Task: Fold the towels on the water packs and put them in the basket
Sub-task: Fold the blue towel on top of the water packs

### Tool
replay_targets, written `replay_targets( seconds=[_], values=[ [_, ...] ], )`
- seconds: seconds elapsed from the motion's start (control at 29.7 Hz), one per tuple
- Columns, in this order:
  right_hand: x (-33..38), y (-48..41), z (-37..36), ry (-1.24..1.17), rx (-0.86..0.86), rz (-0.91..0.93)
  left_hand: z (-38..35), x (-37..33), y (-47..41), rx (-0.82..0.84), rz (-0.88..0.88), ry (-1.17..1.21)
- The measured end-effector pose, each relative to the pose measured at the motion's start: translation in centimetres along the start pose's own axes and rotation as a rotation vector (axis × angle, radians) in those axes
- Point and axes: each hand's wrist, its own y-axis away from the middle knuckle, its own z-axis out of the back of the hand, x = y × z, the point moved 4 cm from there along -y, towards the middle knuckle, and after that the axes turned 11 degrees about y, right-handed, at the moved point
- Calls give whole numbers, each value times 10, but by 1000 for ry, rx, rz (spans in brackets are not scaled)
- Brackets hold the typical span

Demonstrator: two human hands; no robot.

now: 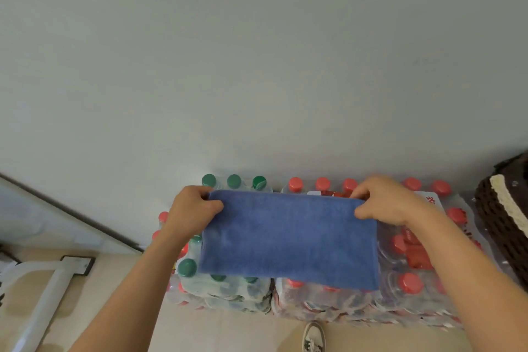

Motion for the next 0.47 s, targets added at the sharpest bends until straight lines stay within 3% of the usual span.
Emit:
replay_targets(
  seconds=[0.17, 0.27, 0.37, 0.47],
  values=[
    [-41, 41, 81, 16, -613, -95, -24, -83, 7, -118, -330, 136],
    [-71, 78, 91, 97, -871, -145, -50, -106, 22, -117, -578, 161],
    [-97, 89, 51, 156, -902, -177, -91, -75, 28, -22, -720, -33],
    [-119, 83, -14, 213, -726, -158, -123, -34, 36, 112, -752, -240]
  ],
)
